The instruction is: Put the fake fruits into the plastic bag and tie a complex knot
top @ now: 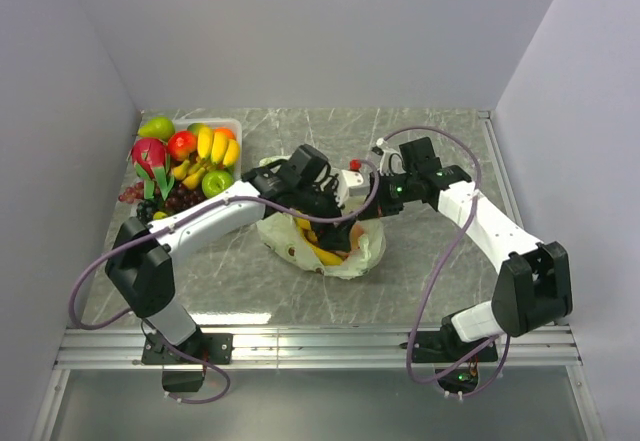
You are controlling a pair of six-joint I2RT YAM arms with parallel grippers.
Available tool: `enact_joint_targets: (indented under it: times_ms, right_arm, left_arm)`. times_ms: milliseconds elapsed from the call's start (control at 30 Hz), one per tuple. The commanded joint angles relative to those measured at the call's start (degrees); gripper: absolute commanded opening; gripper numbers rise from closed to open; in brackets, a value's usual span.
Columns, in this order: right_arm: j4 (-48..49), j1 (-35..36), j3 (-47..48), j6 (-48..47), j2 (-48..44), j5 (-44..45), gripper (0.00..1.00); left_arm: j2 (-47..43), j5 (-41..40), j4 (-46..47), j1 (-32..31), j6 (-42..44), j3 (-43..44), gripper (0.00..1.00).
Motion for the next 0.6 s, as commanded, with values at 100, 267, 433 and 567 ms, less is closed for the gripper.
enact_joint_targets:
  times_ms: [100, 267, 433, 567]
  right_arm:
    - [1.1, -1.6, 0.5, -1.5, -4.7, 0.6, 0.00]
    - [1.8, -1.6, -1.3, -1.4, -5.5, 0.0, 0.00]
    - [2.5, -1.5, -1.4, -1.2, -3.8, -1.5, 0.00]
    - [2.7, -1.5, -0.6, -1.0, -2.6, -2.2, 0.00]
  left_arm:
    - [-5.5, -2.6, 2.9, -2.2, -2.1, -1.3, 0.99]
    - [-12.1, 2.0, 0.9, 1.7, -2.1, -1.7, 0.99]
    - [-17.7, 11.5, 1.6, 1.8, 2.3, -4.2, 0.99]
    - [-18.4, 12.1, 4.8, 0.4, 4.3, -5.4, 0.99]
